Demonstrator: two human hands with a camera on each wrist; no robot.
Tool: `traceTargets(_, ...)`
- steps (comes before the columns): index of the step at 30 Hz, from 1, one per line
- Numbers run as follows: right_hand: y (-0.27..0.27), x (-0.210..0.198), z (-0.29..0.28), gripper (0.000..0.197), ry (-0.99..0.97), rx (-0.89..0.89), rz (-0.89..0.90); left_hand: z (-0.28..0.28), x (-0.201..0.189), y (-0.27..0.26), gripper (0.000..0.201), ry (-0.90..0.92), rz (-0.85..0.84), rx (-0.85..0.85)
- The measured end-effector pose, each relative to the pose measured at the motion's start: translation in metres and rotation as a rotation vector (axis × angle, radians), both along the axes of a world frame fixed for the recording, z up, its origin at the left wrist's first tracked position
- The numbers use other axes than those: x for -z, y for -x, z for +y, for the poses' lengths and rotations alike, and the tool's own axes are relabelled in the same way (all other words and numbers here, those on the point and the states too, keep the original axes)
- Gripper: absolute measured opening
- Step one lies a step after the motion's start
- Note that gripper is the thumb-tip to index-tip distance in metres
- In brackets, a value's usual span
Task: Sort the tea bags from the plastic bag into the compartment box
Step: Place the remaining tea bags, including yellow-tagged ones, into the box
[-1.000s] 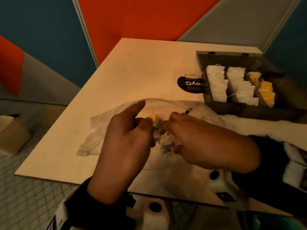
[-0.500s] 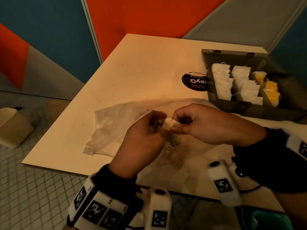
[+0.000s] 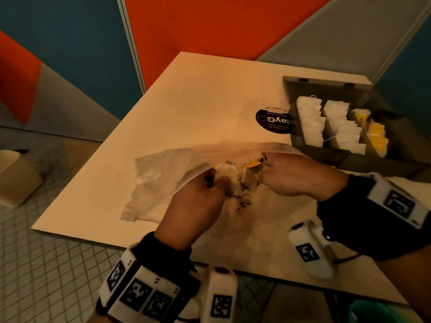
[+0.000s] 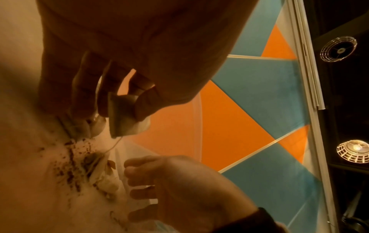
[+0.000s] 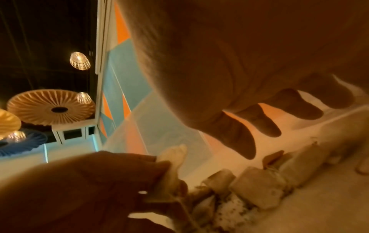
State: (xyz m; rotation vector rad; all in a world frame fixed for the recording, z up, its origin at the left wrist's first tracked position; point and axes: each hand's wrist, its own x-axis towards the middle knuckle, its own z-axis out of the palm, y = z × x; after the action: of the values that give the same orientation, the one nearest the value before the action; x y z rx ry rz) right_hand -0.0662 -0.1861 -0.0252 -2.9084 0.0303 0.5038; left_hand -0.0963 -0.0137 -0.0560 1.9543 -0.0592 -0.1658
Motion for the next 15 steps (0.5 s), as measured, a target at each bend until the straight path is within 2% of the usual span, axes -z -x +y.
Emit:
traceTargets(3, -0.006, -0.001, -0.001, 0.033, -0.017, 0.037, 0.105, 0.000, 0.000, 0.000, 0.016, 0.047, -0.007, -0.021)
traceTargets(9, -0.012, -0.011, 0.006, 0.041, -0.046, 0.002, -0.017, 0.000, -0.003, 0.001, 0.016, 0.189, 0.046, -0.121)
traceTargets(13, -0.004, -0.010, 0.006, 0.040, -0.147, -0.066, -0.042, 0.003, -0.004, 0.000, 0.014, 0.303, 0.108, -0.152)
traceTargets(15, 0.000, -0.011, 0.005, 0.042, -0.304, -0.013, 0.002, 0.004, -0.001, -0.002, 0.014, 0.326, 0.114, -0.161)
